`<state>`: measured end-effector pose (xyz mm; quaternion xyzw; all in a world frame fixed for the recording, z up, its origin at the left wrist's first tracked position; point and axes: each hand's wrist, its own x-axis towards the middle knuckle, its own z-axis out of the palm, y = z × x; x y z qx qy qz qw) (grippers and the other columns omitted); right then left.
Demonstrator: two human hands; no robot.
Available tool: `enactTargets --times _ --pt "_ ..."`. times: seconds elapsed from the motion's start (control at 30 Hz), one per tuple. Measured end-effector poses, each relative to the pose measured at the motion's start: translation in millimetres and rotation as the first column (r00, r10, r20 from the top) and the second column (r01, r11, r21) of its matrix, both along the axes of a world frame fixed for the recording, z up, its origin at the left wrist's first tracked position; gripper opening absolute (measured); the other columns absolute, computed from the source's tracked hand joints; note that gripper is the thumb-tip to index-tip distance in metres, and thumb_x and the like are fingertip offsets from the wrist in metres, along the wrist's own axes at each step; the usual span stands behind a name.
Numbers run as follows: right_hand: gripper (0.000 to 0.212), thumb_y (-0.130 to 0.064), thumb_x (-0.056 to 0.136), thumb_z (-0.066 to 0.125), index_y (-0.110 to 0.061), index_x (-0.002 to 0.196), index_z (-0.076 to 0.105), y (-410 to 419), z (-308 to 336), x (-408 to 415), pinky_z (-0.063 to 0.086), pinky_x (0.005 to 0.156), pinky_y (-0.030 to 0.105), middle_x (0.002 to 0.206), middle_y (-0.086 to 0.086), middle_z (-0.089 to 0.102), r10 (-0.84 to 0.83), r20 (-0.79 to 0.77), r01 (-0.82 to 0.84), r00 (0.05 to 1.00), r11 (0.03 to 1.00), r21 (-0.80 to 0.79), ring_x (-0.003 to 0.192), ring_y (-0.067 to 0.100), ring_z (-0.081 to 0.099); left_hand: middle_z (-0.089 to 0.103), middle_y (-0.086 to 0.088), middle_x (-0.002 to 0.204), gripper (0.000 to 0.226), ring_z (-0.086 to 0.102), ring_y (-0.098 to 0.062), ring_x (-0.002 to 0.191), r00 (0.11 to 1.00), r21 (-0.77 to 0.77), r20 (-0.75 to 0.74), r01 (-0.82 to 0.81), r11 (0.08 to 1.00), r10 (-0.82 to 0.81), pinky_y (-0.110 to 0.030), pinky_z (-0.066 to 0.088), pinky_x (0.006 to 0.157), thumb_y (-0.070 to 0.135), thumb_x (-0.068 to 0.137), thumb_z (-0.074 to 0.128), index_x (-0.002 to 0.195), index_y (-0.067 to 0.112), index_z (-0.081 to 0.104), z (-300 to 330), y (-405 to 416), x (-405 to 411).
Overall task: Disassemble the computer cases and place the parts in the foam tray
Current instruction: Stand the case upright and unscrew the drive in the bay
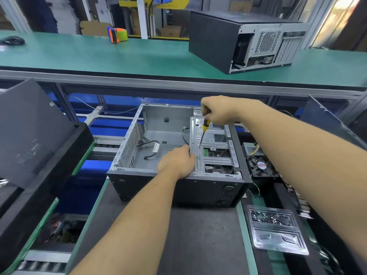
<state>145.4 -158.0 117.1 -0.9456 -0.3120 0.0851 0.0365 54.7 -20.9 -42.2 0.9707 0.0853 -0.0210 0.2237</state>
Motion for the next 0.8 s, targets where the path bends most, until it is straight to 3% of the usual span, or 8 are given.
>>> enactTargets --times 0.07,0.13,0.2,0.3,0.4,0.5,0.63,0.8 --pt "0.011 -0.019 0.095 0.051 -0.013 0.104 0.052 4.6 0.0 -1.1 0.045 0.073 0.037 0.105 0.006 0.060 -0.033 -0.006 0.033 0.999 0.999 -0.017 0.091 0.027 0.056 0.055 0.003 0.092 0.019 0.056 -0.026 0.085 1.000 -0.003 -0.001 -0.002 1.000 0.002 -0.038 0.041 0.069 0.041 0.102 0.035 0.097 0.026 0.046 -0.6 -0.4 0.3" --pt "0.027 -0.038 0.102 0.042 -0.012 0.104 0.047 11.2 -3.6 -2.8 0.043 0.076 0.040 0.100 0.005 0.054 -0.086 0.035 0.088 0.996 0.995 -0.040 0.090 0.029 0.052 0.054 0.004 0.090 0.018 0.055 -0.024 0.082 1.000 -0.010 0.007 -0.002 1.000 0.002 -0.037 0.041 0.068 0.041 0.102 0.035 0.098 0.027 0.046 -0.7 -0.4 1.4" --pt "0.044 -0.046 0.106 0.029 -0.010 0.089 0.047 17.9 -6.9 -4.2 0.042 0.077 0.040 0.088 0.006 0.050 -0.127 0.122 0.137 0.984 0.988 -0.075 0.083 0.030 0.051 0.053 0.005 0.088 0.017 0.054 -0.021 0.079 1.000 -0.013 0.009 -0.003 1.000 0.003 -0.037 0.039 0.067 0.041 0.102 0.035 0.098 0.028 0.045 -0.7 -0.3 2.0" --pt "0.043 -0.035 0.108 0.033 -0.013 0.072 0.041 28.1 -9.7 -6.8 0.045 0.072 0.040 0.078 0.008 0.050 -0.095 0.202 0.113 0.975 0.991 -0.077 0.064 0.024 0.047 0.050 0.006 0.086 0.017 0.054 -0.024 0.082 1.000 -0.006 0.006 -0.009 1.000 0.009 -0.037 0.039 0.067 0.041 0.101 0.035 0.099 0.028 0.045 -1.4 0.2 1.6" --pt "0.024 -0.015 0.102 0.046 -0.009 0.080 0.047 35.4 -8.3 -8.2 0.043 0.063 0.034 0.080 0.010 0.052 -0.069 0.210 0.098 0.975 0.987 -0.131 0.061 0.022 0.045 0.049 0.008 0.082 0.018 0.055 -0.024 0.081 1.000 -0.004 0.009 -0.011 1.000 0.011 -0.037 0.039 0.065 0.042 0.101 0.035 0.098 0.028 0.046 -1.4 -0.1 1.4" --pt "0.010 -0.011 0.098 0.049 -0.005 0.093 0.054 39.0 -7.0 -12.1 0.040 0.062 0.033 0.091 0.014 0.060 -0.002 0.183 0.027 0.983 0.991 -0.135 0.068 0.026 0.049 0.046 0.010 0.079 0.019 0.050 -0.018 0.074 1.000 -0.005 0.015 -0.018 1.000 0.018 -0.035 0.035 0.060 0.042 0.101 0.035 0.096 0.028 0.047 -0.7 -0.1 1.2" --pt "0.025 -0.001 0.089 0.049 -0.004 0.112 0.060 42.9 -1.2 -22.5 0.040 0.068 0.036 0.110 0.016 0.060 0.071 0.103 -0.062 0.992 0.994 -0.091 0.079 0.026 0.049 0.045 0.011 0.077 0.018 0.048 -0.016 0.070 1.000 -0.010 0.001 -0.023 1.000 0.023 -0.034 0.031 0.057 0.041 0.100 0.035 0.094 0.027 0.045 0.1 0.5 0.5" --pt "0.028 -0.003 0.086 0.051 -0.009 0.113 0.057 36.7 5.1 -24.0 0.038 0.057 0.029 0.104 0.005 0.051 0.029 -0.021 -0.029 0.999 1.000 -0.001 0.071 0.012 0.047 0.047 0.011 0.078 0.018 0.046 -0.010 0.069 1.000 -0.027 -0.001 -0.020 0.999 0.020 -0.032 0.031 0.055 0.041 0.101 0.036 0.092 0.028 0.045 0.4 0.7 0.8"
